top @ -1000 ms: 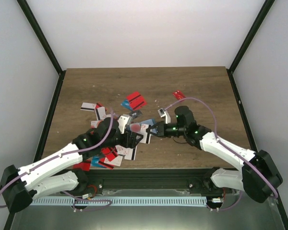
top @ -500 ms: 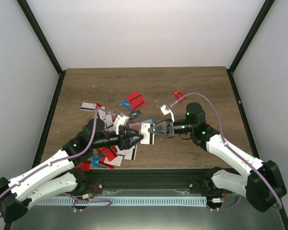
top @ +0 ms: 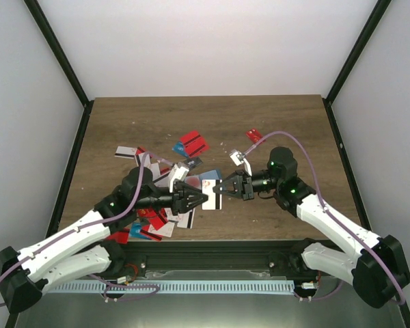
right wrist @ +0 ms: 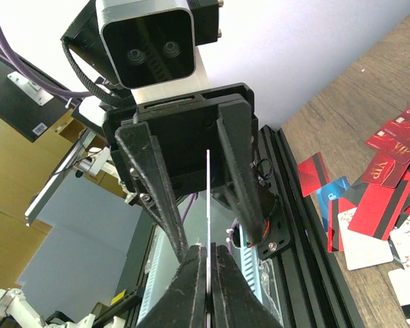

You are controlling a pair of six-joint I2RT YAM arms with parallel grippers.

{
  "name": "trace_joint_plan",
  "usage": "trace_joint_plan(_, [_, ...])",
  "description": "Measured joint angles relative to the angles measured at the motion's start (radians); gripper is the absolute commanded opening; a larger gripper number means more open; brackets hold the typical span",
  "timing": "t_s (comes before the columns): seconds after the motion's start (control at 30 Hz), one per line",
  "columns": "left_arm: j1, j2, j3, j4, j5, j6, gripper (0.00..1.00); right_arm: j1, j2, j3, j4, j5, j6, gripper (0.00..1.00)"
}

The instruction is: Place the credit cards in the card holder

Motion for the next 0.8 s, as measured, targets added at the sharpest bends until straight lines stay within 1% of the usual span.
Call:
trace_joint_plan(0.07, [0.001, 0.018, 0.000, 0.015, 0.018, -0.003, 0.14, 0.000, 0.000, 0.000, 0.002, -0.005, -0.002, 0.01])
trace_joint_plan(0.1, [0.001, 0.027, 0.000, 0.022, 0.026, -0.007, 0.07, 0.000, 0.000, 0.000, 0.003, -0.006, -0.002, 0.01])
trace_joint_plan(0.13, [0.001, 0.039, 0.000, 0.035, 0.038, -0.008, 0.04, 0.000, 0.000, 0.000, 0.002, -0.006, -0.003, 0.01])
trace_joint_plan(0.17, [0.001, 0.049, 0.000, 0.048, 0.048, -0.013, 0.04, -0.002, 0.001, 0.000, 0.001, -0.005, -0.005, 0.06])
trace_joint_plan(0.2, [0.001, 0.056, 0.000, 0.057, 0.055, -0.019, 0.04, -0.005, 0.001, 0.000, -0.004, -0.005, -0.008, 0.18])
trace_joint_plan(0.27, [0.001, 0.068, 0.000, 0.075, 0.057, -0.024, 0.04, -0.008, 0.002, 0.003, -0.029, 0.003, -0.020, 0.48])
trace_joint_plan(0.3, [0.001, 0.077, 0.000, 0.076, 0.047, -0.026, 0.04, -0.009, 0.005, 0.010, -0.053, 0.016, -0.035, 0.58])
trace_joint_plan(0.33, [0.001, 0.090, 0.000, 0.074, 0.030, -0.030, 0.04, -0.009, 0.010, 0.024, -0.087, 0.044, -0.054, 0.62])
trace_joint_plan(0.4, [0.009, 0.120, 0.000, 0.058, -0.018, -0.044, 0.04, -0.010, 0.027, 0.063, -0.166, 0.131, -0.093, 0.65])
trace_joint_plan(0.47, [0.029, 0.144, 0.000, 0.040, -0.056, -0.057, 0.04, -0.026, 0.048, 0.096, -0.232, 0.236, -0.115, 0.66])
trace_joint_plan(0.57, [0.083, 0.180, 0.000, 0.004, -0.116, -0.080, 0.04, -0.051, 0.093, 0.125, -0.330, 0.426, -0.134, 0.66])
trace_joint_plan(0.63, [0.124, 0.205, 0.000, -0.027, -0.153, -0.093, 0.04, -0.058, 0.128, 0.126, -0.375, 0.516, -0.141, 0.66])
trace_joint_plan(0.8, [0.198, 0.265, -0.001, -0.070, -0.188, -0.115, 0.04, -0.059, 0.215, 0.126, -0.416, 0.620, -0.151, 0.65])
